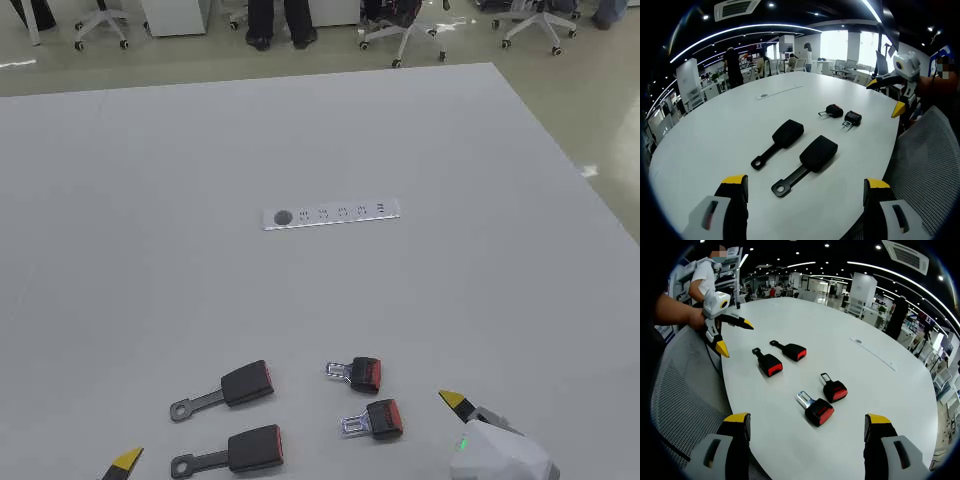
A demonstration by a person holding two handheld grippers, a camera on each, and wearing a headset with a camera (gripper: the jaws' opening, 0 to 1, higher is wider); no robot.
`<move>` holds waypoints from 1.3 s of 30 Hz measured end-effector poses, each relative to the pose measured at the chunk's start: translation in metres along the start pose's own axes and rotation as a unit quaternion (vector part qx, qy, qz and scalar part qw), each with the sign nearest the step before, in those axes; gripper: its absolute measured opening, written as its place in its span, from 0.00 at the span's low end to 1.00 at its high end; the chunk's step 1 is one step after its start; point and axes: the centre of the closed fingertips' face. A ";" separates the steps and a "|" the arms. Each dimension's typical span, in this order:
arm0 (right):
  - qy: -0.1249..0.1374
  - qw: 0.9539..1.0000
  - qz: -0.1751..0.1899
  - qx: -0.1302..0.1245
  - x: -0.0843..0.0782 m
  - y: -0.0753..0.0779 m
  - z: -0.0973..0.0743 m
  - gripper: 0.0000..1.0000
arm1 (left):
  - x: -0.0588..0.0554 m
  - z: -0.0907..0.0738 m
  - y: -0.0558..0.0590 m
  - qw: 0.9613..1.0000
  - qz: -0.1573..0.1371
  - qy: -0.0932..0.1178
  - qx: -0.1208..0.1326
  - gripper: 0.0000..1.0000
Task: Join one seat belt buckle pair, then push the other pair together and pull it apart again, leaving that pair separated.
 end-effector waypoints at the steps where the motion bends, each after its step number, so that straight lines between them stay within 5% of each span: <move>1: 0.001 1.000 0.001 0.000 0.000 0.000 0.000 0.87 | 0.001 0.000 0.000 1.000 0.002 0.001 0.001 0.84; 9: 0.004 1.000 0.000 -0.003 0.000 0.000 -0.001 0.88 | 0.005 -0.002 0.000 1.000 -0.004 0.013 0.003 0.85; 39: -0.005 1.000 -0.011 -0.008 -0.016 0.003 0.000 0.84 | 0.002 -0.002 0.001 1.000 0.010 0.003 0.003 0.87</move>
Point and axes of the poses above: the centre of the closed fingertips' face, and the gripper's own axes: z roughly forward along the fingers, y roughly to its right, x roughly out of its top, and after that the axes turned 4 degrees about y, right-handed
